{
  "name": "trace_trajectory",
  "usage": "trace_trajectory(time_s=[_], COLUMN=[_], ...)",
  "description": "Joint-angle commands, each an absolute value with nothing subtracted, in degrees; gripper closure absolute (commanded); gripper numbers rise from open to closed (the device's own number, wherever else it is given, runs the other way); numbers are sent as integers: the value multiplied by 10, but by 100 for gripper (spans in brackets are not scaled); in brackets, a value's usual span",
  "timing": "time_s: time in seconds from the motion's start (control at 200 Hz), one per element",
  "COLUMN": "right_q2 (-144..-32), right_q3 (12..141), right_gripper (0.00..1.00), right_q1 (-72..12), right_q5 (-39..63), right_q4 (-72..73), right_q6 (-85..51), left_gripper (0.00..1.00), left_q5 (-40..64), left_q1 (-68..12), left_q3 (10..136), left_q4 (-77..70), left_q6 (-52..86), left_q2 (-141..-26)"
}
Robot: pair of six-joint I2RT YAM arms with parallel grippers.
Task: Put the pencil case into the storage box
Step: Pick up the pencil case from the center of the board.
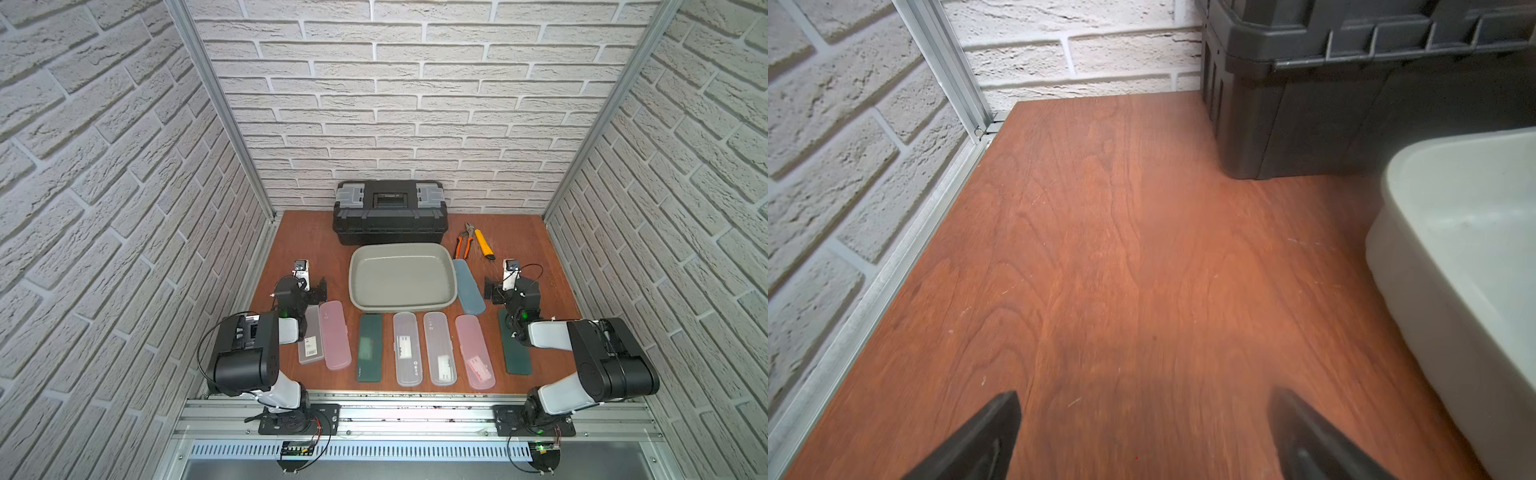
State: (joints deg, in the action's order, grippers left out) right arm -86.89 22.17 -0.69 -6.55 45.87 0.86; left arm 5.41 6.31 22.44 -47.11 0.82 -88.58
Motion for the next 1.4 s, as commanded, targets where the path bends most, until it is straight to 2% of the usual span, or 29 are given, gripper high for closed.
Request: trace_trajectory(time_s=[0.0,0.77,0.825,0.89,0.93,0.99,1.09,1.18,1.305,1.395], right_q2=[-868,-869,-868,-863,-843,-799,-782,-786,-803,-814], right_q3=[231,231,230,235,257,324,431,496,521,516], right_gripper=[0,0,0,0,0,1,0,0,5,6], right_q1=[-5,-3,-3,-4,-5,-5,-4,-4,-6,-10], right_q5=[-62,-62,-61,-60,-51,-53,-89,-51,64,103], right_q4=[472,472,472,473,425,263,63,-77,-172,-204], right_q6=[6,6,6,8,14,10,-47,-88,-129,-150], left_gripper=[2,1,2,2,1,2,2,1,2,1], left_q5=[61,51,-10,-70,-96,-119,-191,-167,-118,-108], left_q1=[63,61,42,17,5,-12,-50,-56,-74,-100], left_q3=[229,228,250,316,369,429,451,458,470,476], left_q4=[-493,-495,-447,-286,-192,-91,-44,2,69,109], left_q6=[3,3,1,-4,8,24,68,143,207,215], left_q2=[-889,-888,-867,-828,-814,-801,-762,-722,-688,-662])
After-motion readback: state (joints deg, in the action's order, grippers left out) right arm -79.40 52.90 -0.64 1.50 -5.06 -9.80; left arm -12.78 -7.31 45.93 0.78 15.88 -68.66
